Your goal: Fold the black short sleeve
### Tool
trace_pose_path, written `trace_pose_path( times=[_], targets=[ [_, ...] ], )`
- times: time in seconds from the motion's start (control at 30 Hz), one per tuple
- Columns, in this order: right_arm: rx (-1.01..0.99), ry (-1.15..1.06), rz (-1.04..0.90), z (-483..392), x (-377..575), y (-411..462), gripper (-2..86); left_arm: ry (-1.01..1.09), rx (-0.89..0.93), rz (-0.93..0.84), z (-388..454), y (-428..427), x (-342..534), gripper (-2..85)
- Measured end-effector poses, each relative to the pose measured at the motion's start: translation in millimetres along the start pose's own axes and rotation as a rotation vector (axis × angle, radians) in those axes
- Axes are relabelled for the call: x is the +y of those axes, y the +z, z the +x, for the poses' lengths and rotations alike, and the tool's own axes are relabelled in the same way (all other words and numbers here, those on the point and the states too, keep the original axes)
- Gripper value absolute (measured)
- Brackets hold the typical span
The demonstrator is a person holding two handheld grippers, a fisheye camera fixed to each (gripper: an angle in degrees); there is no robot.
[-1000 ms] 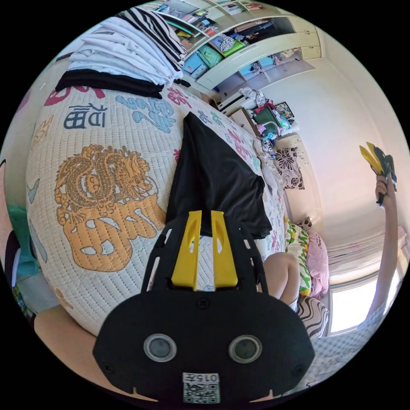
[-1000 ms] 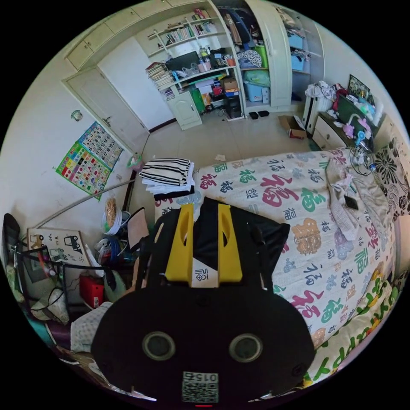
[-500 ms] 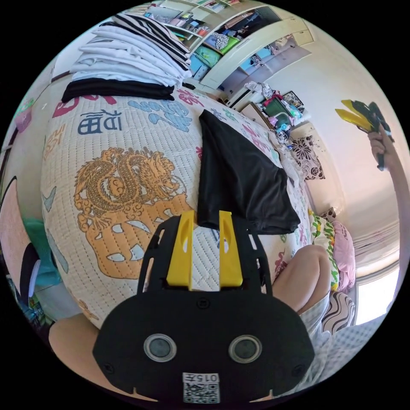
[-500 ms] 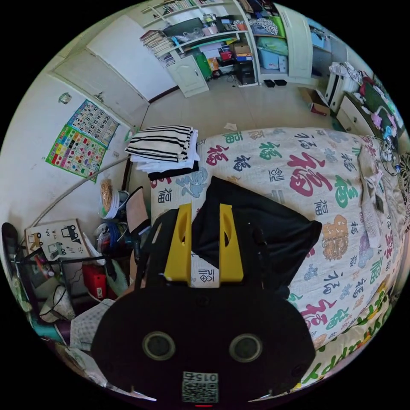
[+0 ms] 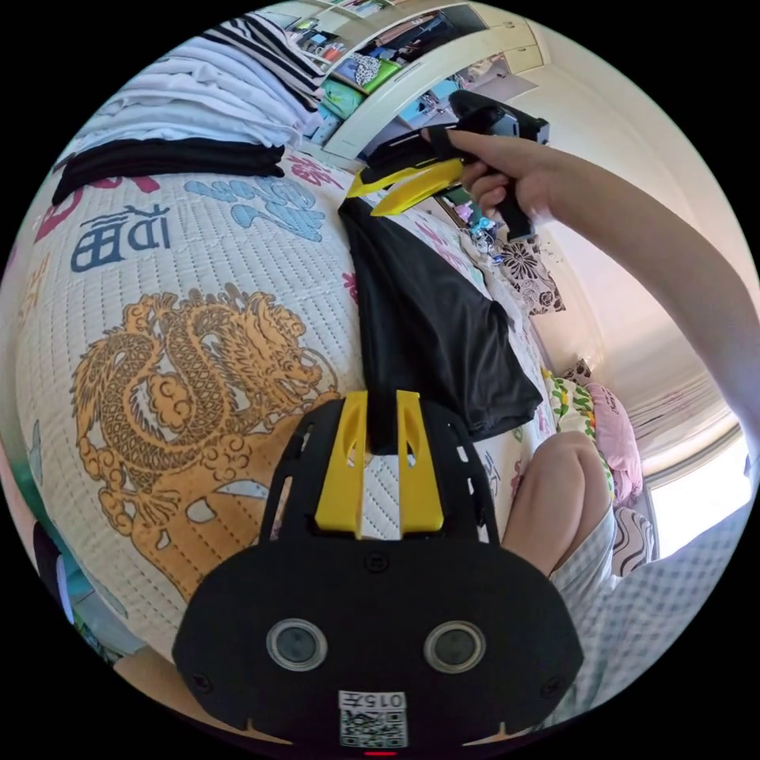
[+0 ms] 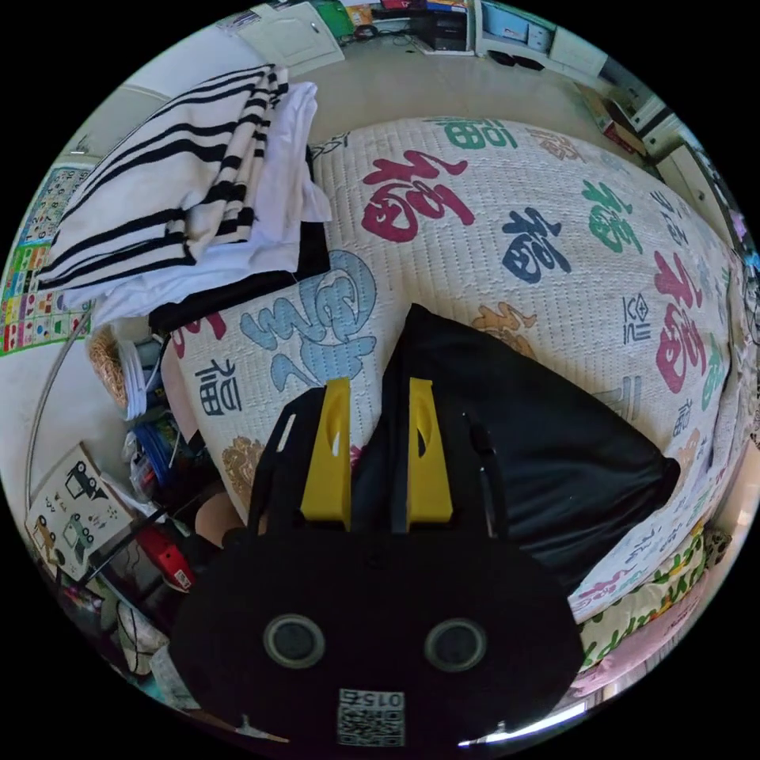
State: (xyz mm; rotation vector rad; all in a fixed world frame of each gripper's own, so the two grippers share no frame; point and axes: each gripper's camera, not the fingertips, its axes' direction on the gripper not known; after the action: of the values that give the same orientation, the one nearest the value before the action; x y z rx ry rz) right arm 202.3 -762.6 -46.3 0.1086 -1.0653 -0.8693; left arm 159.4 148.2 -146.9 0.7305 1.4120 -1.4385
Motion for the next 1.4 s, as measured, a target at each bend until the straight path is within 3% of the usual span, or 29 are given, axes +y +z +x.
trace_pose_path(
  times=[0.2,0.4,0.63,0.8,1.07,1.4],
  targets=[
    [0.254,-0.032,-0.079,-7.5,-34.0,31.7,2.2,-0.091,0.167,0.021,-21.1,4.3,1.8,-0.2],
    [0.228,-0.09,-0.06,-11.6,-34.3,10.1,-0.1,-0.114,0.251,0.074,-25.5,-28.2,7.2,-0.8],
    [-0.137,-0.285,0.06,-36.4,-6.6,-44.2,-0.3,-0.085,0.092,0.23,-17.1,-125.6,39.6,-0.8],
    [-0.293,-0.389,0.095,-8.8,24.5,-70.6,-0.3,0.05,0.123,0.244,31.9,-148.4,48.2,-0.8],
    [-0.496,-0.376,0.231,182.0,79.9,-112.3,-0.3,0.378,0.17,0.089,184.8,-32.3,-6.5,-0.7],
    [-0.64,-0.06,0.278,421.4,114.4,-50.7,-0.2,0.474,0.173,-0.241,260.2,186.9,-57.3,-0.7]
  ],
)
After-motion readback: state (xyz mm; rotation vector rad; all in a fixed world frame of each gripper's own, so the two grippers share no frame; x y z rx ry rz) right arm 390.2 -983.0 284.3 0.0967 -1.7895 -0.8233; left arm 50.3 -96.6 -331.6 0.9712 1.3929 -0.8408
